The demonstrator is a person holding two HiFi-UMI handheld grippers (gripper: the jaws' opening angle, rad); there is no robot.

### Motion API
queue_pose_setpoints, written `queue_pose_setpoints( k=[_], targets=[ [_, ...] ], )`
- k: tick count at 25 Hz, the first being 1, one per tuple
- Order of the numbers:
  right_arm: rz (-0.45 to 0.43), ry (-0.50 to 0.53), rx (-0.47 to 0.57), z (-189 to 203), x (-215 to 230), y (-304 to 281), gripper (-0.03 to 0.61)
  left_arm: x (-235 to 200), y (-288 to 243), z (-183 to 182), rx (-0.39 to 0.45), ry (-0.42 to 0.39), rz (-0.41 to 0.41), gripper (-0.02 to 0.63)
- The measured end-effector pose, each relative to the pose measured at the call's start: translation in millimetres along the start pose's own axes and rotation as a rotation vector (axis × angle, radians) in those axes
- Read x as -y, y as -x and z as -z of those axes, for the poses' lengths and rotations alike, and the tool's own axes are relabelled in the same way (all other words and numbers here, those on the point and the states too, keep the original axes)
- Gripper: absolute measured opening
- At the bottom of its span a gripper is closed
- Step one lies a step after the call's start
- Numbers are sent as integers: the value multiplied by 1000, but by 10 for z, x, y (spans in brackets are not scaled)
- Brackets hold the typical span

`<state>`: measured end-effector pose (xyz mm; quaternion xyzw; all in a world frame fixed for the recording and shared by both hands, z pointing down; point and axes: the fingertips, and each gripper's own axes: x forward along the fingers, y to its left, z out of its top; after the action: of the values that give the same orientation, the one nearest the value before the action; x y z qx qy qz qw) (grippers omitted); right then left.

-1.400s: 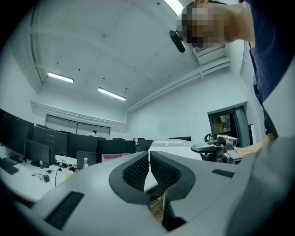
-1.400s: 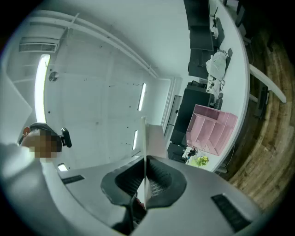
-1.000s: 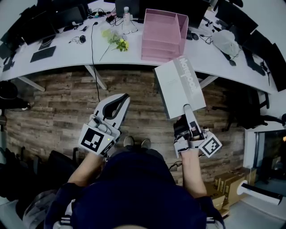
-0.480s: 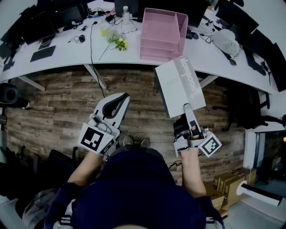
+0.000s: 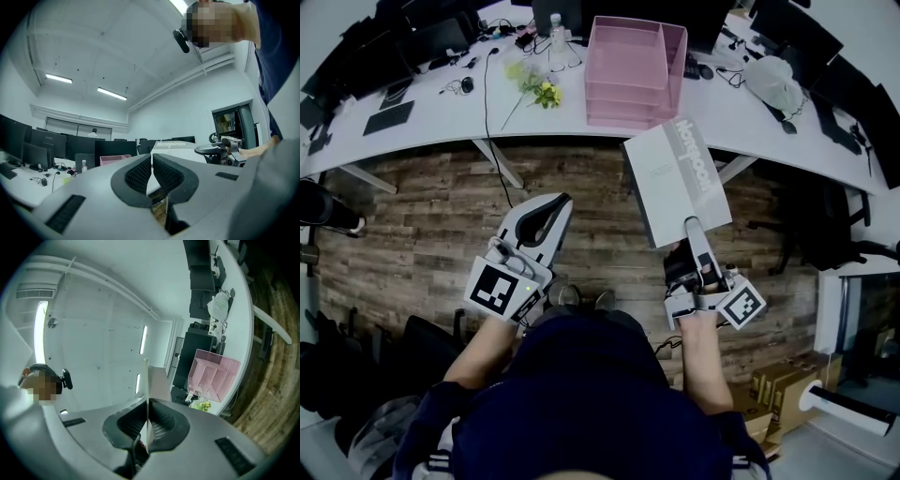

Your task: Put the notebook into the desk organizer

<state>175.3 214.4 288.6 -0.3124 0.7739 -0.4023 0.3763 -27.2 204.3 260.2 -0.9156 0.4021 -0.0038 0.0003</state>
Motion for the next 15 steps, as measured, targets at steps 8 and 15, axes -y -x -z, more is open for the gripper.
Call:
queue_pose_setpoints(
  k=[8, 15],
  targets=[
    [-5, -8, -7, -282, 171, 35, 11, 97, -320, 26, -5, -5, -8, 35],
    [-11, -19, -29, -398, 292, -51, 11, 56, -478, 86, -8, 4, -31, 35]
  ],
)
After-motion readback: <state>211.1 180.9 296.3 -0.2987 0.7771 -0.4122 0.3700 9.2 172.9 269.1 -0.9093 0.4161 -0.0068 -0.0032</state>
